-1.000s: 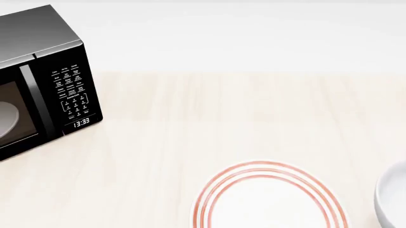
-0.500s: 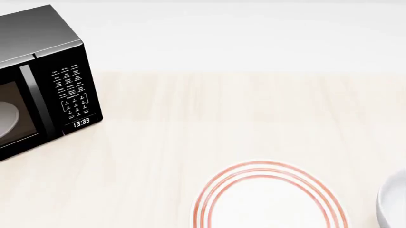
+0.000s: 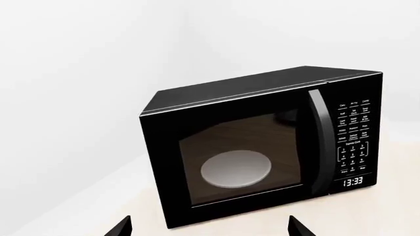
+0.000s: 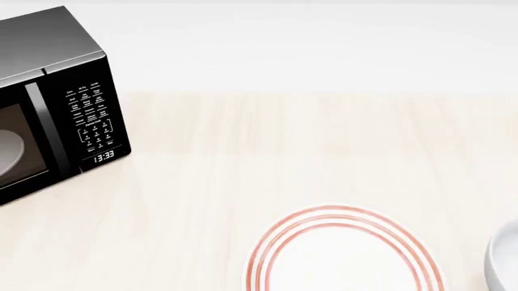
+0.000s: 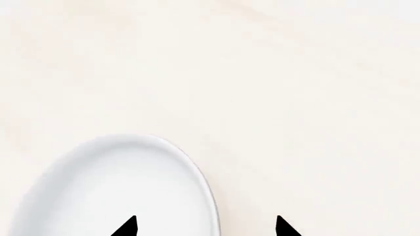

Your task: Put the white bowl to the right of the plate.

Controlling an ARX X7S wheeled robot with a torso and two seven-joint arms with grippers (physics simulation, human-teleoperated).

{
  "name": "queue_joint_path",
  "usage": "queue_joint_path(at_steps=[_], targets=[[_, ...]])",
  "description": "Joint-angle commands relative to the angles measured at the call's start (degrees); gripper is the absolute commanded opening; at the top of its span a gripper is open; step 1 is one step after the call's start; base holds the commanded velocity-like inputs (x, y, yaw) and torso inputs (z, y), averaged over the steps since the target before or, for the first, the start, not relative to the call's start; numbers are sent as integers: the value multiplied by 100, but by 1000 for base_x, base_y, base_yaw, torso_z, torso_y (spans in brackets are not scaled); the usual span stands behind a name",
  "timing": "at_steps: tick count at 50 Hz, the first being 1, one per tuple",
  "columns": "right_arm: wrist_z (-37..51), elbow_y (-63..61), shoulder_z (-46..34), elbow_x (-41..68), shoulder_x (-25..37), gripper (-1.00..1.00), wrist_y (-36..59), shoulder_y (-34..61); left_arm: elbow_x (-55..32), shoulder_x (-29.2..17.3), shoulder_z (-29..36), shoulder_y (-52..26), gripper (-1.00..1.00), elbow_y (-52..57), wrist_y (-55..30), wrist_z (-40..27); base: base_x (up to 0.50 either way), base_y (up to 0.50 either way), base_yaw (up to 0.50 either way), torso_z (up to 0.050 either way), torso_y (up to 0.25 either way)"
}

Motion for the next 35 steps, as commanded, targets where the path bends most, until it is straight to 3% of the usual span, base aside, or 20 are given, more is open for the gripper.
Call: queue_joint_path(at_steps=[1,6,19,27,31,35], targets=[[1354,-2699,353,-1044,1279,100,-1089,356,-14,-12,9,28,100,28,20,-10,0,0,0,0,0],[1843,-4105,555,-1726,1762,100,-1262,550,-17,-25,93,107,100,118,85,34,0,0,0,0,0],[2723,-6939,583,-2986,1765,100,-1956,536,-123,-25,340,847,100,870,510,273,0,0,0,0,0],[3182,-8350,-50,-4574,1765,100,-2636,-119,70,-27,637,1381,100,1240,937,310,0,0,0,0,0],[3193,-8570,-821,-6083,1721,100,-3134,-893,291,-52,937,1550,100,1289,1174,331,0,0,0,0,0],[3625,-8505,-1315,-7011,1157,100,-3279,-1417,406,-78,1190,1721,100,1270,1510,421,0,0,0,0,0]])
